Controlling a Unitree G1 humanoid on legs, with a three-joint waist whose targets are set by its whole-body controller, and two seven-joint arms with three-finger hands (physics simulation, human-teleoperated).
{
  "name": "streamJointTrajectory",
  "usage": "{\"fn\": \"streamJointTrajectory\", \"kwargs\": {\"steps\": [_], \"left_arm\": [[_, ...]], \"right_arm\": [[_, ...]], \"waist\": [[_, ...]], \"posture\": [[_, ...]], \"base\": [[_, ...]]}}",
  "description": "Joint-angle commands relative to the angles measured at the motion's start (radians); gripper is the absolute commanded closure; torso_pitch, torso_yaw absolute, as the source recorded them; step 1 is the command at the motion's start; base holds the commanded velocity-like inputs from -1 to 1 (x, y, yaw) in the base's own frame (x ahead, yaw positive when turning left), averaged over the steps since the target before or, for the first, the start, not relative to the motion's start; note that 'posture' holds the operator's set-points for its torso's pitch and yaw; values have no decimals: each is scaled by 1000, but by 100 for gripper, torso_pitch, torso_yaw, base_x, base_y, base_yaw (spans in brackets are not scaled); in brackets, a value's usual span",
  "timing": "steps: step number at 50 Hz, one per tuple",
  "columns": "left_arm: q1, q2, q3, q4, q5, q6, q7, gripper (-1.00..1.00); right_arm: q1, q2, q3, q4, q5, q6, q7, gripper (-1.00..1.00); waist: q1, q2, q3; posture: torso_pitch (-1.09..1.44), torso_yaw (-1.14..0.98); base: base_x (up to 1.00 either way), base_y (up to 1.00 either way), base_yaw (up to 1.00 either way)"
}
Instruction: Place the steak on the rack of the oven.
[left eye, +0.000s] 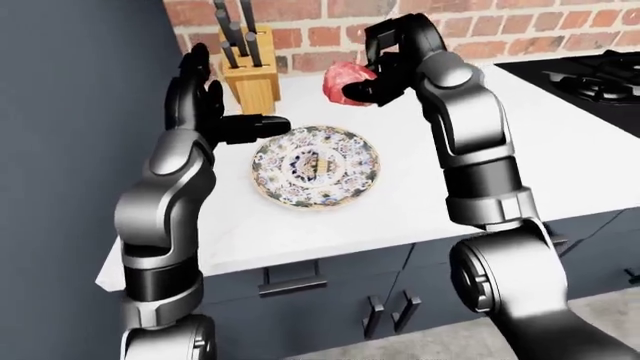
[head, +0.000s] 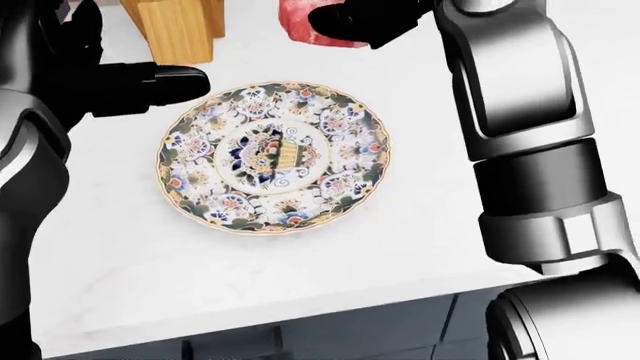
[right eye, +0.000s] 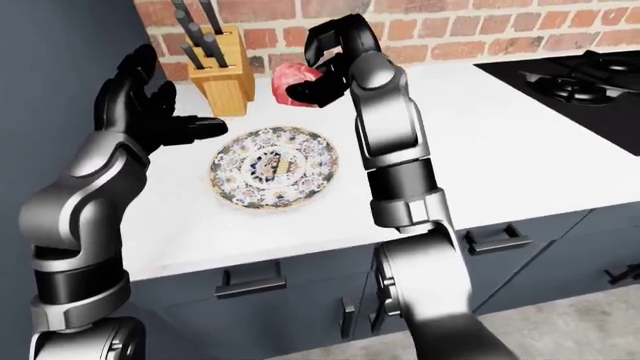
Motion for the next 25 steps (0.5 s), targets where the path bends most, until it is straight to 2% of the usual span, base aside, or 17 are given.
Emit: {"fn": "streamJointTrajectory", "kwargs": {"steps": [1, 6, 9, 11, 12, 13, 14, 15, 17, 20, 25], "left_arm": [[-44, 4, -6, -46, -6, -35, -6, -100], [-42, 3, -7, -51, -7, -32, -4, -100], [-41, 2, -8, -50, -6, -34, -5, -100], [-41, 1, -10, -49, -5, -35, -5, -100], [-41, 1, -10, -48, -5, -36, -5, -100], [-40, 1, -10, -48, -5, -36, -5, -100], [-40, 1, -9, -50, -5, -35, -5, -100], [-39, 1, -9, -51, -5, -34, -5, -100], [-38, 1, -9, -52, -4, -34, -5, -100], [-38, 1, -9, -58, -5, -30, -5, -100], [-39, 0, -8, -50, -4, -36, -7, -100]], "right_arm": [[-58, -28, -30, -50, -8, -42, -18, 100], [-56, -30, -29, -51, -12, -42, -14, 100], [-62, -32, -30, -53, -14, -35, -12, 100], [-64, -33, -31, -51, -14, -37, -11, 100], [-64, -33, -30, -50, -15, -38, -11, 100], [-63, -32, -30, -48, -15, -40, -11, 100], [-61, -31, -29, -48, -16, -41, -11, 100], [-61, -31, -29, -49, -16, -41, -11, 100], [-56, -29, -29, -50, -16, -44, -12, 100], [-53, -29, -30, -49, -16, -47, -13, 100], [-49, -27, -29, -53, -17, -45, -16, 100]], "waist": [[-11, 11, -42], [-2, 5, -32], [3, -26, -31], [7, -62, -30], [9, -95, -36], [8, -152, -53], [6, -106, -35], [10, -106, -35], [4, -87, -41], [7, -57, -30], [8, -30, -25]], "posture": [[0, 0], [0, 0], [0, 0], [0, 0], [0, 0], [0, 0], [0, 0], [0, 0], [0, 0], [0, 0], [0, 0]], "base": [[-6, -26, 0], [-5, -47, 0], [-5, -51, 0], [-5, -50, 0], [-5, -51, 0], [-5, -51, 0], [-5, -51, 0], [-5, -51, 0], [-5, -50, 0], [-6, -49, 0], [-5, -45, 0]]}}
